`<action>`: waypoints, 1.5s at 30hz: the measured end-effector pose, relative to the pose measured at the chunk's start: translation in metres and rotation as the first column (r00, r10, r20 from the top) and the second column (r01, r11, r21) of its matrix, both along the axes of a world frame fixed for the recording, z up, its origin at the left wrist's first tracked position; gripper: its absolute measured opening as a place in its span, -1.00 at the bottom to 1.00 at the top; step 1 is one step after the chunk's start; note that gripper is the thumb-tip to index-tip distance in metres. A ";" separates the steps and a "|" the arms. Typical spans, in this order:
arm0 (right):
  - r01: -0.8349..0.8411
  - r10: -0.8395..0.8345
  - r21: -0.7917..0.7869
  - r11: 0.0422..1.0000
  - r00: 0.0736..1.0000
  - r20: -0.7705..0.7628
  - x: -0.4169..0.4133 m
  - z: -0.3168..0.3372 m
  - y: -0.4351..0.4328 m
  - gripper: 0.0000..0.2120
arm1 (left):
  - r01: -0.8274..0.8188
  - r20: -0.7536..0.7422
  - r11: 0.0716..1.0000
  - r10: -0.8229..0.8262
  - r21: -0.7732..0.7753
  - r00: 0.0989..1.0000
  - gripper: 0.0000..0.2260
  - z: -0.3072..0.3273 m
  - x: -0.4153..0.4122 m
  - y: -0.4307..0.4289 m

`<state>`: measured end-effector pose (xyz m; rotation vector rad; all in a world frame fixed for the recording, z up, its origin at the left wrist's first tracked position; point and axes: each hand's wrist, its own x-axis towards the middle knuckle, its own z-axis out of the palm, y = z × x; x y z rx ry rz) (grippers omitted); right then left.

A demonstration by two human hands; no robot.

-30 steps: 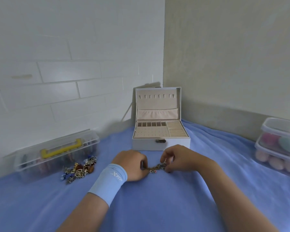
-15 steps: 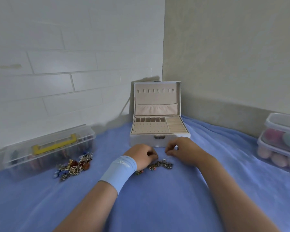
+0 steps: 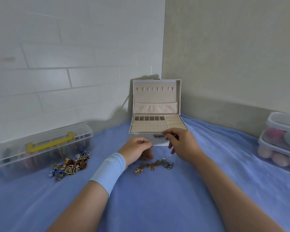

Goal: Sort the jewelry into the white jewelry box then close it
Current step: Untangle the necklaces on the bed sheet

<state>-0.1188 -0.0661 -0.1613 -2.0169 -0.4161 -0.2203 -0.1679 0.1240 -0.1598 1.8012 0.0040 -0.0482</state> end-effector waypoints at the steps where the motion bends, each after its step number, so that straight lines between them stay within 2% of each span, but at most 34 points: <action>1: -0.008 0.008 0.008 1.000 1.000 -0.011 -0.001 0.000 0.000 -0.78 | 0.005 -0.033 0.994 -0.009 -0.112 0.999 -0.86 0.003 -0.002 0.004; 5: -0.030 0.033 0.060 0.998 0.998 -0.049 -0.002 0.001 0.004 -0.74 | 0.012 -0.061 0.964 -0.030 -0.265 0.998 -0.85 0.009 -0.006 0.017; 8: -0.052 0.075 0.208 0.977 0.992 -0.103 -0.005 0.005 0.008 -0.73 | 0.037 -0.015 0.939 -0.045 -0.343 0.999 -0.79 0.011 -0.008 0.029; 11: -0.052 0.123 0.400 0.915 0.980 -0.154 -0.010 0.012 0.011 -0.75 | 0.072 0.026 0.912 -0.068 -0.404 0.997 -0.74 0.014 -0.013 0.040; 13: -0.057 0.150 0.468 0.882 0.975 -0.166 -0.012 0.017 0.013 -0.76 | 0.061 0.049 0.903 -0.045 -0.425 0.998 -0.74 0.017 -0.016 0.047; 20: -0.002 0.030 0.305 0.952 0.996 -0.086 -0.003 0.041 0.026 -0.73 | -0.044 0.070 0.885 0.086 -0.463 0.994 -0.79 0.024 -0.023 0.070; 24: -0.061 0.116 0.374 0.925 0.985 -0.126 -0.004 0.040 0.035 -0.75 | -0.147 0.066 0.869 0.201 -0.472 0.977 -0.85 0.021 -0.020 0.077; 26: -0.087 0.150 0.353 0.932 0.977 -0.154 -0.007 0.035 0.033 -0.78 | -0.237 0.107 0.896 0.295 -0.375 0.949 -0.87 0.019 -0.017 0.081; 29: -0.092 0.104 0.086 0.992 0.984 -0.143 -0.010 0.029 0.023 -0.89 | -0.373 0.245 0.918 0.395 -0.133 0.885 -0.91 0.014 -0.015 0.087; 32: -0.069 0.060 -0.049 0.996 0.985 -0.161 -0.010 0.032 0.010 -0.98 | -0.404 0.339 0.912 0.361 0.064 0.869 -0.90 0.006 -0.011 0.087; 35: -0.060 0.038 -0.119 0.991 0.983 -0.182 -0.008 0.033 -0.002 -0.99 | -0.434 0.397 0.835 0.291 0.340 0.871 -0.88 0.000 -0.006 0.088; 38: -0.048 0.018 -0.157 0.986 0.982 -0.190 -0.004 0.029 -0.008 -0.96 | -0.343 0.332 0.780 0.184 0.523 0.925 -0.83 -0.004 -0.005 0.090; 42: -0.018 -0.019 -0.174 0.985 0.977 -0.210 0.004 0.026 -0.016 -0.91 | -0.200 0.217 0.744 0.077 0.637 0.973 -0.87 -0.002 -0.008 0.089; 45: 0.023 -0.066 -0.223 0.975 0.979 -0.191 0.008 0.023 -0.022 -0.87 | -0.112 0.143 0.682 0.011 0.722 0.990 -0.92 0.002 -0.009 0.090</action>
